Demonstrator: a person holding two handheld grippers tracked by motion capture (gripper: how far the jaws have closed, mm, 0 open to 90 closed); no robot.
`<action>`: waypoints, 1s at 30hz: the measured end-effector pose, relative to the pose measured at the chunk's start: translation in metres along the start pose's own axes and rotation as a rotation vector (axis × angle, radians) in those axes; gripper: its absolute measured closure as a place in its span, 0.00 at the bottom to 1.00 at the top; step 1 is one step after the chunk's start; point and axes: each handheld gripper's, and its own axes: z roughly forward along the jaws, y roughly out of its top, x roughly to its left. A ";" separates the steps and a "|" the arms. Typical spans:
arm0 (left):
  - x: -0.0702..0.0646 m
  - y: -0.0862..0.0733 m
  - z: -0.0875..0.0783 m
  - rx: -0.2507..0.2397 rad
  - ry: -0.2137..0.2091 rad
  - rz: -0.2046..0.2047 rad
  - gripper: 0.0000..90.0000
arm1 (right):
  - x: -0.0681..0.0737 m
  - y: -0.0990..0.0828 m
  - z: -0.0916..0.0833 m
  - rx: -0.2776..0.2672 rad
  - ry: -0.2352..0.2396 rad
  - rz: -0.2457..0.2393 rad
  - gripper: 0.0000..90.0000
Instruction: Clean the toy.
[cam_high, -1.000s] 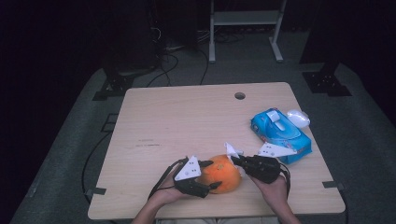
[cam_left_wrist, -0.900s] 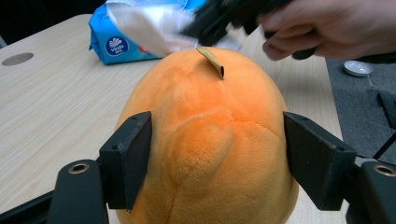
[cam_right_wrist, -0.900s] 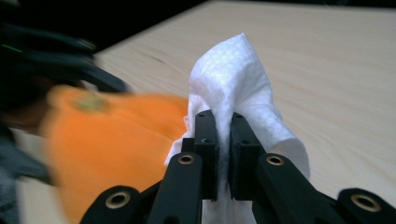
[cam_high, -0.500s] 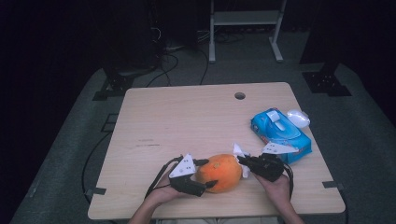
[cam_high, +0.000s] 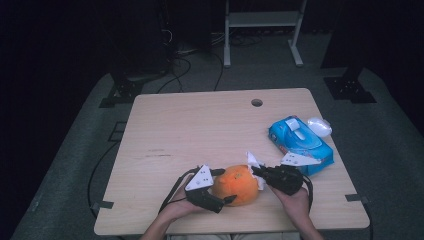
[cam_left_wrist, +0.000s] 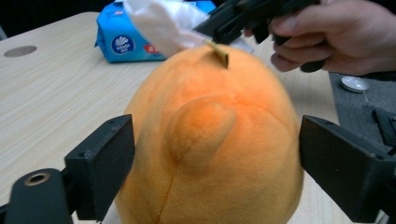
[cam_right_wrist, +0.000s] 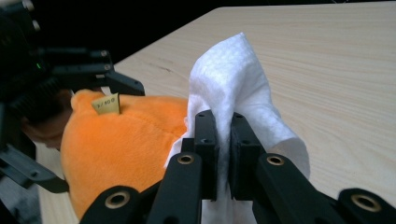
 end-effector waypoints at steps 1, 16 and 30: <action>0.001 -0.001 0.000 0.008 0.001 -0.001 0.13 | 0.001 0.001 -0.001 -0.004 0.002 0.008 0.92; -0.003 0.011 -0.002 -0.012 0.022 -0.038 0.39 | 0.026 0.011 -0.007 -0.036 -0.001 -0.104 0.92; 0.000 0.012 -0.001 -0.065 -0.017 -0.113 0.20 | 0.026 0.008 -0.003 0.000 -0.017 -0.121 0.93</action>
